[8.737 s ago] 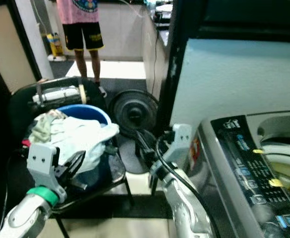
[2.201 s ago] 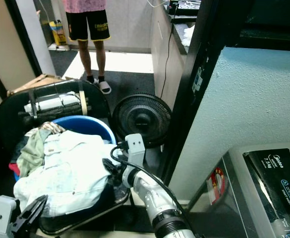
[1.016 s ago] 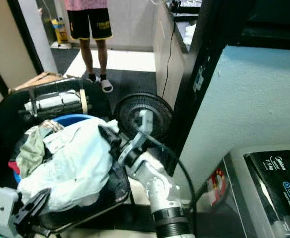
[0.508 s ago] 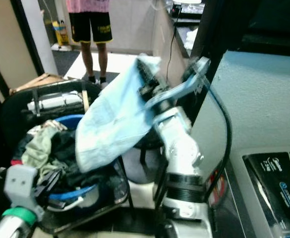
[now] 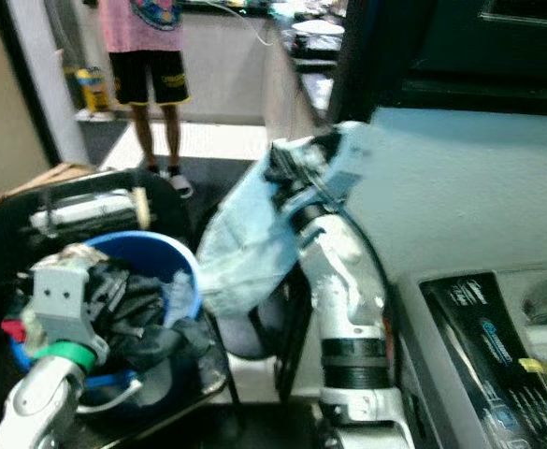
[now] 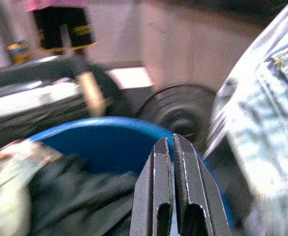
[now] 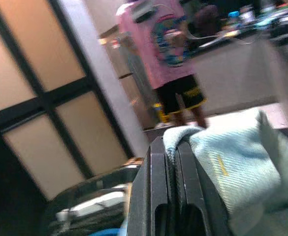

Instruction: Clothes washing

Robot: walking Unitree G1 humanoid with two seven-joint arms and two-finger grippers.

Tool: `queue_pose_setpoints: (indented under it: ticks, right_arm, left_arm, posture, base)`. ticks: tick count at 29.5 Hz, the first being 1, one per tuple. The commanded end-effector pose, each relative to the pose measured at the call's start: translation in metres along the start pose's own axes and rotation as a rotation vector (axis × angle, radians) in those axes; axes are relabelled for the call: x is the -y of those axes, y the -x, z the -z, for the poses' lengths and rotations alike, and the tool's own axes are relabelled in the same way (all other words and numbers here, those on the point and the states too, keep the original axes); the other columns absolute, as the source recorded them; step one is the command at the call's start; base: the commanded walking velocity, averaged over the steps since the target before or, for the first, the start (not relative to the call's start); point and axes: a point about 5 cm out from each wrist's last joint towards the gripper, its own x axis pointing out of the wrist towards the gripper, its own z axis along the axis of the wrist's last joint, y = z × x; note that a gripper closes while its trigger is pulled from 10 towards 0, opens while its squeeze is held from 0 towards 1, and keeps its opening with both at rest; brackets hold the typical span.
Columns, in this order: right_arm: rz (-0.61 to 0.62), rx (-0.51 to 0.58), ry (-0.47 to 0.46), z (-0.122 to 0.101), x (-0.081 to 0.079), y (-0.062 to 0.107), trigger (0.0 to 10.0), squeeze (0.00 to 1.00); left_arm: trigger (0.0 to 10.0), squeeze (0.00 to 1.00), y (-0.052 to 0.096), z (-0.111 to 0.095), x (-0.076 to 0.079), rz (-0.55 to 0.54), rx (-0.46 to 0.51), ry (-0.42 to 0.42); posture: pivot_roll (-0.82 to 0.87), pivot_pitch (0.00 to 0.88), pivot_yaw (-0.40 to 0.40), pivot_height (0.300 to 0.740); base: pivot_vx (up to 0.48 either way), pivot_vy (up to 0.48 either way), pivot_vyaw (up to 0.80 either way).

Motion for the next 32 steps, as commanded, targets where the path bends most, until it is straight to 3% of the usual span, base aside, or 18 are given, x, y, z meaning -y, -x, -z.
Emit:
queue_pose_setpoints:
  ticks: [1,10,26,32]
  right_arm:
    - [0.001,0.065,0.015,-0.0125,-0.0008,0.0004,10.0,0.0]
    - [0.015,0.079,0.033,-0.0113,-0.0002,-0.0011,10.0,0.0]
    - [0.014,0.1,0.02,-0.0154,-0.0012,-0.0047,10.0,0.0]
    - [0.01,0.096,0.027,-0.0131,-0.0021,-0.0043,10.0,0.0]
  left_arm:
    - [10.0,0.0,-0.0002,-0.0023,0.0038,0.02,-0.001,0.014]
    - [10.0,0.0,-0.0028,-0.008,0.0049,0.029,0.017,-0.055]
    - [10.0,0.0,-0.0017,-0.0085,0.0026,0.019,0.006,-0.058]
    - [10.0,0.0,0.0006,-0.0069,0.0005,0.005,-0.013,-0.02]
  posture:
    - [-0.01,0.0,0.031,0.74]
    - [0.0,0.0,0.027,0.74]
    - [0.01,0.0,0.028,0.74]
    - [0.01,0.0,0.029,0.74]
  base:
    - [0.0,0.0,-0.8]
    - [0.0,0.0,-0.8]
    - [0.0,0.0,-0.8]
    - [0.0,0.0,-0.8]
